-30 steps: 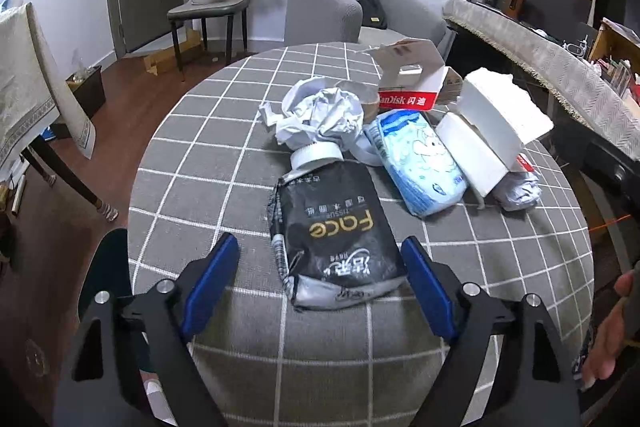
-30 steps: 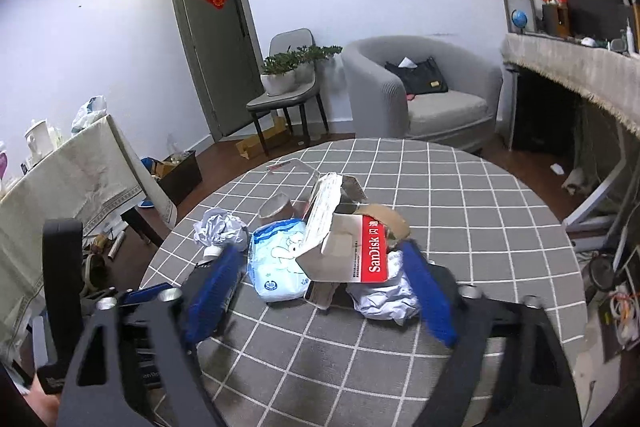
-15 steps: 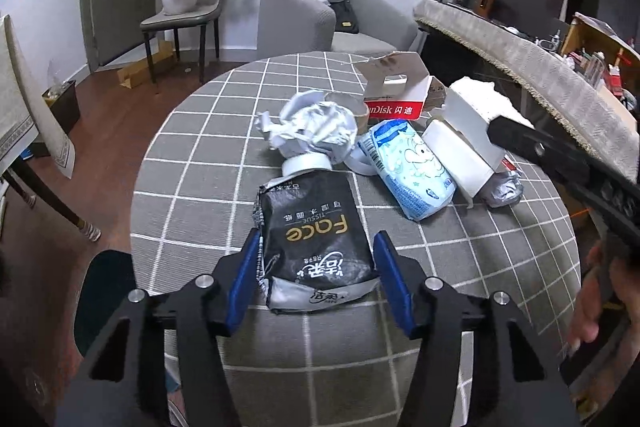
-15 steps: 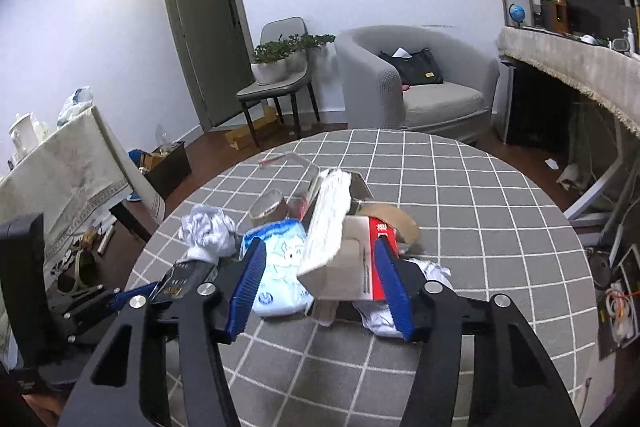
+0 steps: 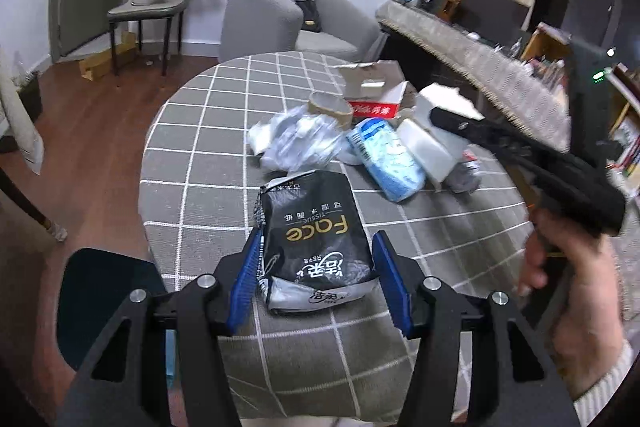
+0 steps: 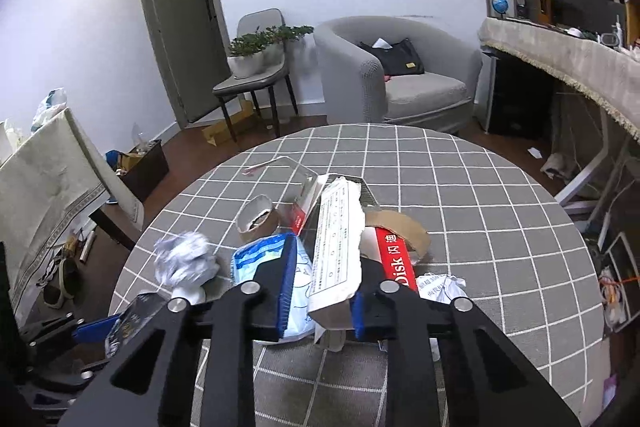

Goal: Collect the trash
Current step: 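Lift the black bag with the left tool while the right tool grasps the white SanDisk box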

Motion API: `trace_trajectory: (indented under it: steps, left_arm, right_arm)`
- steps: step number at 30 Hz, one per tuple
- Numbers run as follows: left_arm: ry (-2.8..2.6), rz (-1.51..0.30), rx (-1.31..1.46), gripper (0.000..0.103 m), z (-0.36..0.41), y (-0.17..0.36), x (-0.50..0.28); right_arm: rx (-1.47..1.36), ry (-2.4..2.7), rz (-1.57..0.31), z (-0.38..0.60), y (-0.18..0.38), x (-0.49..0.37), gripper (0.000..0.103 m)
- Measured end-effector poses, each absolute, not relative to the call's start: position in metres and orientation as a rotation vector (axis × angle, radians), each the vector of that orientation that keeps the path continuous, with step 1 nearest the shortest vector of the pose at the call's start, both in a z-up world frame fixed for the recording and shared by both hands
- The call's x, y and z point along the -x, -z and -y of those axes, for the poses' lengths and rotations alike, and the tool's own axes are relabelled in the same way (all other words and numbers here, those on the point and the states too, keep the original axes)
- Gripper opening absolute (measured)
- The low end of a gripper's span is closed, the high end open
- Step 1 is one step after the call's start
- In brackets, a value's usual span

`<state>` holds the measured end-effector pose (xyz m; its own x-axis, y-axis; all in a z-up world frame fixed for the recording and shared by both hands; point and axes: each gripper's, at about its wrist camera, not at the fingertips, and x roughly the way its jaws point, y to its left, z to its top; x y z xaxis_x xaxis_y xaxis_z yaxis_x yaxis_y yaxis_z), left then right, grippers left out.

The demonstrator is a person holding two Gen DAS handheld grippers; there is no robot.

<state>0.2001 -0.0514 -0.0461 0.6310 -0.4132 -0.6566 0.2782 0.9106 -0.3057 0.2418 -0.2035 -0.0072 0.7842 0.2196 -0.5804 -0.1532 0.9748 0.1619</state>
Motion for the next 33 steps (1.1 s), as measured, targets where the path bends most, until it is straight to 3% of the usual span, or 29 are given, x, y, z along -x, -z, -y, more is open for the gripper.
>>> trace_trajectory:
  steps: [3, 5, 15, 33]
  left_arm:
    - [0.409, -0.772, 0.181, 0.058, 0.046, 0.042, -0.195]
    - [0.409, -0.764, 0.183, 0.058, 0.042, 0.040, -0.194]
    - [0.341, -0.712, 0.189, 0.058, 0.007, 0.031, -0.190]
    - [0.185, -0.729, 0.177, 0.058, -0.062, 0.041, -0.187]
  right_arm:
    - [-0.133, -0.195, -0.649, 0.205, 0.009, -0.246, 0.009]
    - [-0.141, -0.196, -0.640, 0.205, 0.007, -0.246, 0.007]
    - [-0.271, -0.307, -0.555, 0.201, -0.021, -0.235, 0.006]
    - [-0.395, -0.481, -0.585, 0.157, -0.021, -0.244, 0.006]
